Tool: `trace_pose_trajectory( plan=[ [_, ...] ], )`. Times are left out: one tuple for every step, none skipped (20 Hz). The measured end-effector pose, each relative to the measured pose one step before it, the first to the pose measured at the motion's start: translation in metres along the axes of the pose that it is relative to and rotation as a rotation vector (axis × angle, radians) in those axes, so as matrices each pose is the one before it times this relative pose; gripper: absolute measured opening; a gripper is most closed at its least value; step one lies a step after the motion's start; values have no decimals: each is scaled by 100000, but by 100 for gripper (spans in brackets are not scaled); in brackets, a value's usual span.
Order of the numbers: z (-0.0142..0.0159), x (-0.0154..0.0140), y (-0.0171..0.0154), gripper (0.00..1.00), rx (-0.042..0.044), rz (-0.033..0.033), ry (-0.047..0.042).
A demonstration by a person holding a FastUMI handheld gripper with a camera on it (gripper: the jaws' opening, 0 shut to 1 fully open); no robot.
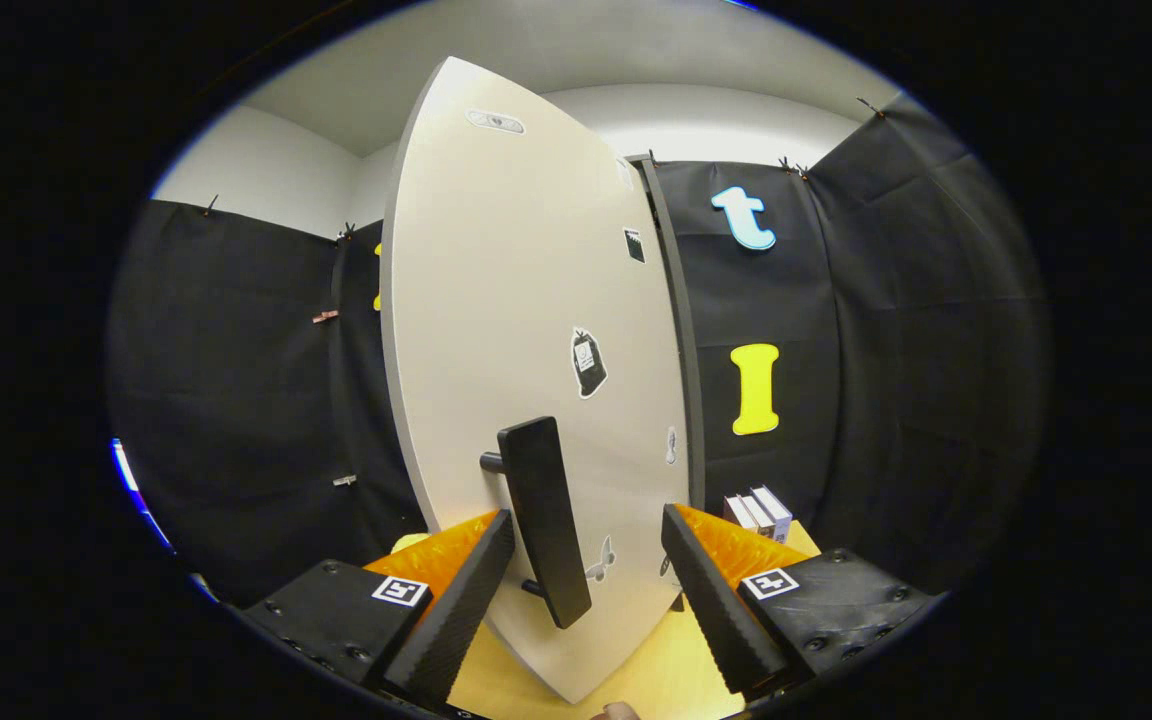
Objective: Open the shoe cabinet door, grab the shoes and put them into the shoe cabinet, then close the shoe cabinet door.
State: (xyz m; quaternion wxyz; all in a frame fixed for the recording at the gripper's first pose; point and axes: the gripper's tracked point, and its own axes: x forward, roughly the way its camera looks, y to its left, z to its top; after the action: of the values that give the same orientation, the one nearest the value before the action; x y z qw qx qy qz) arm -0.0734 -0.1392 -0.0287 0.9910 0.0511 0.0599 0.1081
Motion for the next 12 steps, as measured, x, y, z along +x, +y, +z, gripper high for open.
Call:
trace_pose_trajectory(
  plan=[
    [-118, 477, 857, 98, 108, -296, -158],
    [-122, 477, 908, 98, -83, -100, -318],
    [-114, 569, 899, 98, -38, 83, -328],
    [-140, 629, 981, 98, 89, 272, -253],
    [-240, 613, 903, 98, 159, 445, -236],
    [-163, 796, 849, 98, -7, 215, -457],
    [-186, 824, 713, 98, 99, 182, -307],
    [-204, 904, 844, 98, 307, 484, 36],
    [-351, 916, 772, 98, 322, 619, 363],
    [-231, 997, 747, 98, 208, 781, 265],
    [-246, 897, 745, 98, 199, 846, 457],
    [-243, 866, 821, 98, 102, 957, 669]
  ],
)
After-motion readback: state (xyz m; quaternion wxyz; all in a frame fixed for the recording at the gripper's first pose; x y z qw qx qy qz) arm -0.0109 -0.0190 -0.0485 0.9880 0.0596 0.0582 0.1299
